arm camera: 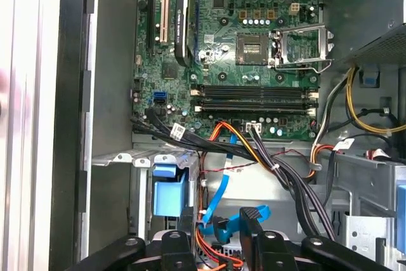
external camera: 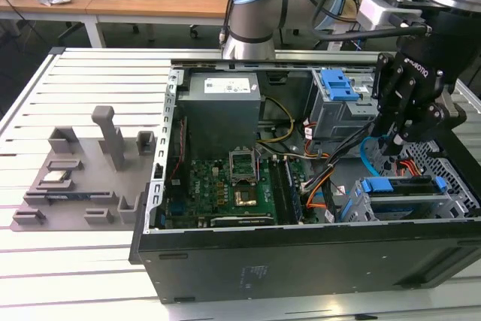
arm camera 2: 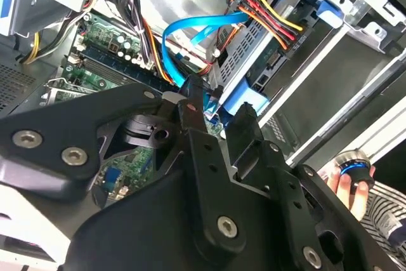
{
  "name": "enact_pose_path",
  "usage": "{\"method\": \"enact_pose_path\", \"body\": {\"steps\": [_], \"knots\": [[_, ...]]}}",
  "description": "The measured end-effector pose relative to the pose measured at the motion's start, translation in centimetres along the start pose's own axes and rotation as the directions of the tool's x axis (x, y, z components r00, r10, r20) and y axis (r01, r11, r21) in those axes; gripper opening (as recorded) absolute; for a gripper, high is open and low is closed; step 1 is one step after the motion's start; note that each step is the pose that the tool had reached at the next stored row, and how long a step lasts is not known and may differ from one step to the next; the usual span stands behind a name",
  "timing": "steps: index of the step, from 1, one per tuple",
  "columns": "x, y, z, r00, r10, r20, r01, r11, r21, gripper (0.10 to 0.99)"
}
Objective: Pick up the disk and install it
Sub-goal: 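Insert the second disk wire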
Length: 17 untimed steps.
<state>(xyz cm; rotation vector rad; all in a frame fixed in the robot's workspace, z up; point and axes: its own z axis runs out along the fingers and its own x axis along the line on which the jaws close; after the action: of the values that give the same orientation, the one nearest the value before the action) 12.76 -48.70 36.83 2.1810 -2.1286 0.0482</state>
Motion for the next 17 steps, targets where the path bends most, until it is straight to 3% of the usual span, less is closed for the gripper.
{"method": "enact_pose_path", "body": {"steps": [3,6,9,11,17], "knots": [[0.00,0.00,0.01,1.0000,0.000,0.0000,0.000,1.0000,0.000,0.341],[0.00,0.00,0.01,1.0000,0.000,0.0000,0.000,1.0000,0.000,0.161],[0.00,0.00,0.02,1.0000,0.000,-0.0001,0.000,1.0000,0.000,0.161],[0.42,0.01,0.06,1.0000,0.000,-0.0011,0.000,1.0000,0.000,0.161],[2.62,-0.22,0.55,1.0000,0.000,-0.0038,0.000,1.0000,0.000,0.161]]}}
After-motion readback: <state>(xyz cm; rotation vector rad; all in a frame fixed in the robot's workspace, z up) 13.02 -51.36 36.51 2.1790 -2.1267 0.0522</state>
